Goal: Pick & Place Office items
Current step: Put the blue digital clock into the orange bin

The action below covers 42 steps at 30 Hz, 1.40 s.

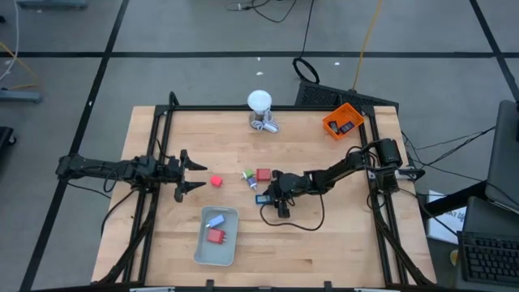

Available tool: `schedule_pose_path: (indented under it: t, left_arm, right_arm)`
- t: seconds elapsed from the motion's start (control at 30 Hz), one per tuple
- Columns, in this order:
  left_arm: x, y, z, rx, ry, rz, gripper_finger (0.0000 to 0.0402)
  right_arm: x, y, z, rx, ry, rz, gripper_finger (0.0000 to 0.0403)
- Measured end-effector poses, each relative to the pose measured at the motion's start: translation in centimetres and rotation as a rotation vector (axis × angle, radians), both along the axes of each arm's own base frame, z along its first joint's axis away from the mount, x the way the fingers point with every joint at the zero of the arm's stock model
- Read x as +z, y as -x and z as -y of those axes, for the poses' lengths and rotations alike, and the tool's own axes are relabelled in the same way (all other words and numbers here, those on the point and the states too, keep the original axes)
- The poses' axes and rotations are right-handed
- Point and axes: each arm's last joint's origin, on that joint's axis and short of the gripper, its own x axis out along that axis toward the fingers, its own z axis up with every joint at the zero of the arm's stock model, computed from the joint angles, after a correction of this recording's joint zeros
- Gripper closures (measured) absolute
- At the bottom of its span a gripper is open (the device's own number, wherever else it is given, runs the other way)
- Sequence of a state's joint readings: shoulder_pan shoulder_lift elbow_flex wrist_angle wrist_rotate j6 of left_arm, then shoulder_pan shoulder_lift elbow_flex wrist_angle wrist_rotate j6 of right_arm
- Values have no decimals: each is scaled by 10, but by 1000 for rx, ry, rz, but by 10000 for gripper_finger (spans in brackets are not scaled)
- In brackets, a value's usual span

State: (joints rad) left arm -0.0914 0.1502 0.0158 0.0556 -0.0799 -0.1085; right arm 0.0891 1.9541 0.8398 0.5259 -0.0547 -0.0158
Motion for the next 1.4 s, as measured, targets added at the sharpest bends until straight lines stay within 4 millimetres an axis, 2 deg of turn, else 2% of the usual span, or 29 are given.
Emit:
schedule_pose_path:
  t: [0.23,1.0,1.4]
  left_arm:
    - [0,0,0,0,0,0,133]
    - [0,0,0,0,0,0,133]
    - [0,0,0,0,0,0,133]
  right_arm:
    - [0,0,0,-1,0,0,248]
    - [0,0,0,-1,0,1,243]
    - [27,6,1,3,6,11,242]
